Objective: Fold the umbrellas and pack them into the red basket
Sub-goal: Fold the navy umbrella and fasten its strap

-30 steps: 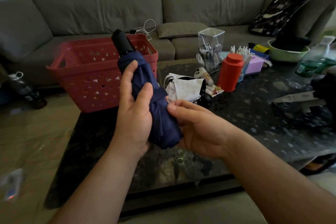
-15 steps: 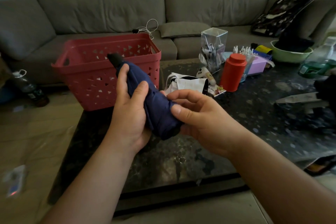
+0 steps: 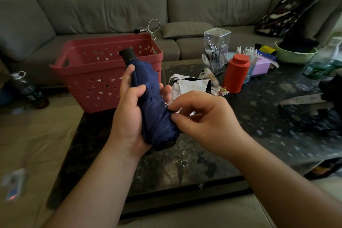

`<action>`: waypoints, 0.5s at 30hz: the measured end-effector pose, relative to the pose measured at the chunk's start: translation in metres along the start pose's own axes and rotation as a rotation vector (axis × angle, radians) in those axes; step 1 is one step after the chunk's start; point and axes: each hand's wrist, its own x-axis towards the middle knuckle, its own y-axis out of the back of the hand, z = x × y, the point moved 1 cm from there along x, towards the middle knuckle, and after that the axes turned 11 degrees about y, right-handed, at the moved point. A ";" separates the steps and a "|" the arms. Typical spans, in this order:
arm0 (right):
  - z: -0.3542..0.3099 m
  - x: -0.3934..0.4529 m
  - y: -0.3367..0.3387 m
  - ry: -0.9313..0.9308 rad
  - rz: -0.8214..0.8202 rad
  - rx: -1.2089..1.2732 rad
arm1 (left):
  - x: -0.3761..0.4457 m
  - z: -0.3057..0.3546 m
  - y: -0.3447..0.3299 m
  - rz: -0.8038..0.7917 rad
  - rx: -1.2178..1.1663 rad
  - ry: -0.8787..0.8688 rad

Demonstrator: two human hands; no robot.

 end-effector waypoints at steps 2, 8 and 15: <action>0.001 0.000 0.001 0.150 -0.019 -0.184 | 0.001 -0.001 0.002 0.014 -0.023 0.012; 0.004 0.001 -0.001 0.327 -0.122 -0.481 | 0.005 0.000 0.005 0.074 -0.057 -0.018; 0.011 -0.003 -0.011 -0.012 -0.063 -0.069 | 0.003 0.001 0.010 0.100 -0.062 -0.005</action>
